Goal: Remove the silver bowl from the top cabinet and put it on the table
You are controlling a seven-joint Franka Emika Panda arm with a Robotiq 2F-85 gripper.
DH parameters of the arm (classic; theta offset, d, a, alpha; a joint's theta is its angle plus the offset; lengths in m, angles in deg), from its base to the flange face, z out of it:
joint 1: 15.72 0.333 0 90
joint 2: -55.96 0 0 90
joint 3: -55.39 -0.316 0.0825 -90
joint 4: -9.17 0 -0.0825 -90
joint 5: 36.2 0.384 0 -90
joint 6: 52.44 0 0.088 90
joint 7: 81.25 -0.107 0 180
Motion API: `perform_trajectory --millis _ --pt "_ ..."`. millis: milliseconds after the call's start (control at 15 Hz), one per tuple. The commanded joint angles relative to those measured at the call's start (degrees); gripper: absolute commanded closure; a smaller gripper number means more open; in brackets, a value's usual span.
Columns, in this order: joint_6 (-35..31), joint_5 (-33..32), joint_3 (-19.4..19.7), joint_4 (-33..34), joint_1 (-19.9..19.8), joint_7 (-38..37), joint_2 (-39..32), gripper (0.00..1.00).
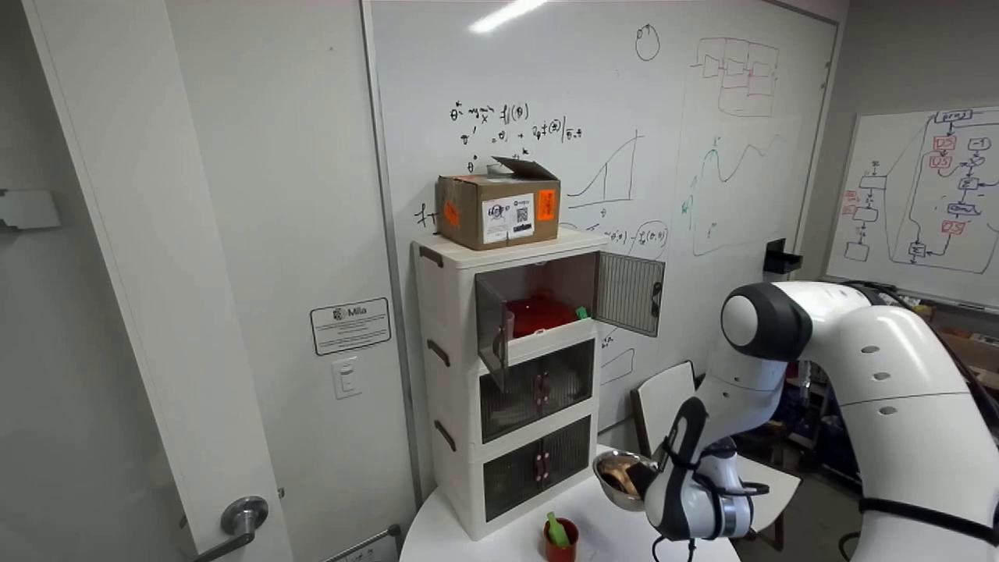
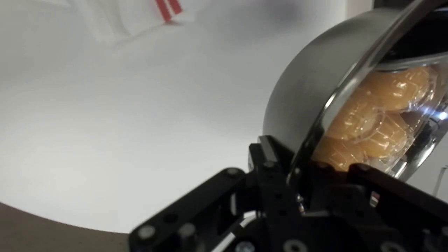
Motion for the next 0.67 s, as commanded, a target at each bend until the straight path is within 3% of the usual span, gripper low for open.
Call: perform_trajectory --millis 0,333,600 --pt "-2.38 -3.28 -0.66 10.2 -6.95 -0.12 -14.32 0.99" --pt "1.12 -3.62 -1.72 23.25 -14.45 2.25 -27.8 0.99" --pt "0.88 -3.84 -3.46 28.62 -17.36 3.79 -31.36 0.99"
